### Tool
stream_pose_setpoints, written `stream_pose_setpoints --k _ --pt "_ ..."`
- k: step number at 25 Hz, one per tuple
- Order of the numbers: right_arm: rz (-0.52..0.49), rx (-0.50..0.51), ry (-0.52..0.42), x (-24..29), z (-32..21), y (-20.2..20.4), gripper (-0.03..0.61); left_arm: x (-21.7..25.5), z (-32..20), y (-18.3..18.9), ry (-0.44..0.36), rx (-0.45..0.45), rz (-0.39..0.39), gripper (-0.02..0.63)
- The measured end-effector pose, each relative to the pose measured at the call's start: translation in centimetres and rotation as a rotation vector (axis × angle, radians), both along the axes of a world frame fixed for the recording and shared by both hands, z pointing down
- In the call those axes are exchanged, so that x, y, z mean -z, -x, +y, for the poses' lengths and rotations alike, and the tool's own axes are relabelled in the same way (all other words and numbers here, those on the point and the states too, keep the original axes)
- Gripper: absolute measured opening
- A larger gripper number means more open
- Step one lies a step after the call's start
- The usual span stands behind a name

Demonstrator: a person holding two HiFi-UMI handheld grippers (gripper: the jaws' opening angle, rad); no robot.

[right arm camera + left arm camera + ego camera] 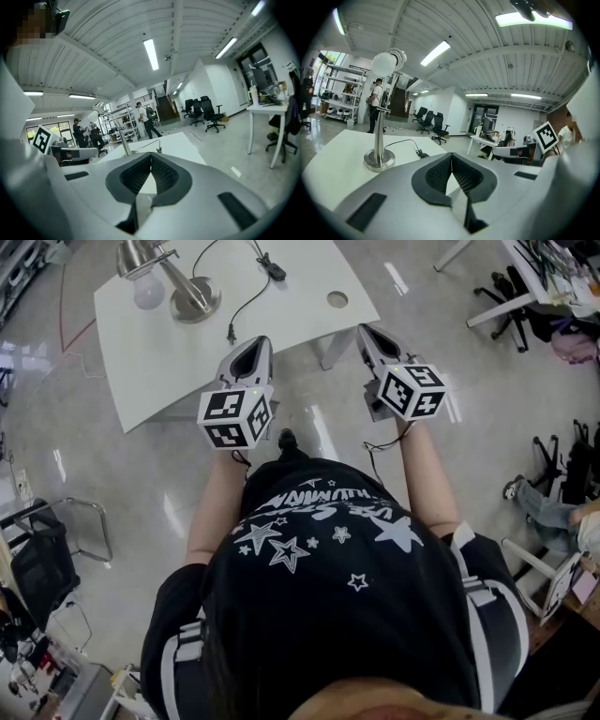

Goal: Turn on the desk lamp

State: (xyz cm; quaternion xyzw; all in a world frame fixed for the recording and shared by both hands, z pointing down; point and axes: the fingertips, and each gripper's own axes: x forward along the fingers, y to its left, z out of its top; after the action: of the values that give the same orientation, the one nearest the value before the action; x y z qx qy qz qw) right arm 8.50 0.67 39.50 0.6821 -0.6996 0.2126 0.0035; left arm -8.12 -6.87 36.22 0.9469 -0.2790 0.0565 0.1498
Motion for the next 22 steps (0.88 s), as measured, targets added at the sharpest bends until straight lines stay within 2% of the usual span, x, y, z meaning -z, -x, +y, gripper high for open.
stream_pose_setpoints --k 7,16,22 --pt "0.013 -0.03 -0.001 0.0 -4.8 -0.6 0.005 -1.0 -4.6 -0.8 0.022 -0.035 -0.001 0.012" --pt "0.017 -0.043 0.014 -0.2 -6.2 -2.1 0.005 -1.6 -6.4 -2.9 0.038 -0.065 -0.015 0.012" --pt "-0.004 0.018 0.01 -1.0 -9.2 -4.1 0.005 -2.0 -8.1 -4.1 0.036 0.0 -0.039 0.012"
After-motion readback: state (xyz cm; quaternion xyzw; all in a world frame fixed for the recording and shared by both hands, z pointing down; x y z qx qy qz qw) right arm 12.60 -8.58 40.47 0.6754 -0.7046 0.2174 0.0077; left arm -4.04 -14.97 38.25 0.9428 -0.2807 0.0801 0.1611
